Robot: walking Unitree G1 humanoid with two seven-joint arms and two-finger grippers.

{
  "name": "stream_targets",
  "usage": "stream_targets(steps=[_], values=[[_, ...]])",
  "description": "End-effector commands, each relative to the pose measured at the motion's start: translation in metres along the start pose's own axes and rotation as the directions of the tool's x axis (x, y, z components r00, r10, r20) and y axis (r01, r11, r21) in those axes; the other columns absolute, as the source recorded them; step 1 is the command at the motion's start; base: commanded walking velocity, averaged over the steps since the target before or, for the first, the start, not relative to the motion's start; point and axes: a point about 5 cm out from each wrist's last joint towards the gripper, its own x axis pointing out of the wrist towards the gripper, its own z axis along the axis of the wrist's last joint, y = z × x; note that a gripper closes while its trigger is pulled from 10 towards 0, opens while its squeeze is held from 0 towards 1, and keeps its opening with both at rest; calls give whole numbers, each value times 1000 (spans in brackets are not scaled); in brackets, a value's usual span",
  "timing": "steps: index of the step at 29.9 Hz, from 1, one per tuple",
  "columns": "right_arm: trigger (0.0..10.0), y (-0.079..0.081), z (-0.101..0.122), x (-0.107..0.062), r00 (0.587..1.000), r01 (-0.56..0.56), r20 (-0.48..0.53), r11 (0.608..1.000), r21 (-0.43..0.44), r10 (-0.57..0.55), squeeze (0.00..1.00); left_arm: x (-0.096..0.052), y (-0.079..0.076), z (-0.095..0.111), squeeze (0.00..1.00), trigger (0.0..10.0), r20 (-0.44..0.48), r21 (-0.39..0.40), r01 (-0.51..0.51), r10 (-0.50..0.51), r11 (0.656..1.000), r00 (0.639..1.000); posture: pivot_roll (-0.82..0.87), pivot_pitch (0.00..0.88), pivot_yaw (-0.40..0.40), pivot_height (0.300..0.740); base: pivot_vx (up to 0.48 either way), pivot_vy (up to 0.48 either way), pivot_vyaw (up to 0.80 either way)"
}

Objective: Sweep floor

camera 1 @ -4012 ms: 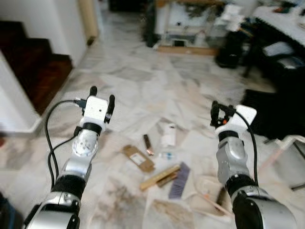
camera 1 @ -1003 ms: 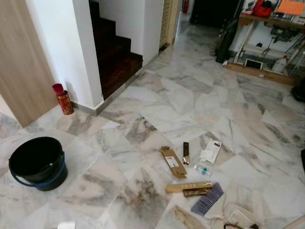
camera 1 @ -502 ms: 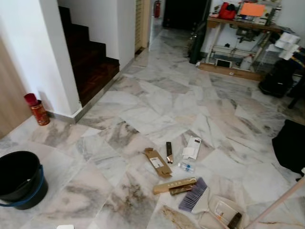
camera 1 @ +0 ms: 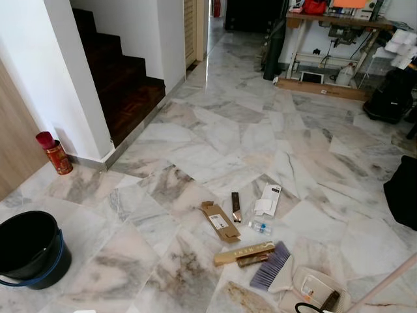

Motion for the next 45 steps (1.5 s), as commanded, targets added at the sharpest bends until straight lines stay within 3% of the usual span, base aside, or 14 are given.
stream_targets(steps=[1,22,34,45], values=[[10000,2,1,0,1000,2,10,1000,13,-2,0,1,-5,0,0,10000,-18,18,20,-20,1000,1000,53,0,-31,740,0,0,0],[10000,3,3,0,999,-44,19,999,15,43,0,1,-9,-1,0,10000,-29,25,36,-35,999,999,52,0,-52,740,0,0,0],[10000,8,-12,-3,998,-60,-12,998,14,60,0,3,-12,4,0,10000,-13,28,21,-20,999,1000,48,0,-63,740,0,0,0],[10000,8,-4,-2,998,-57,15,997,55,56,0,5,-15,13,0,10000,19,12,18,-19,1000,1000,50,0,-65,740,0,0,0]])
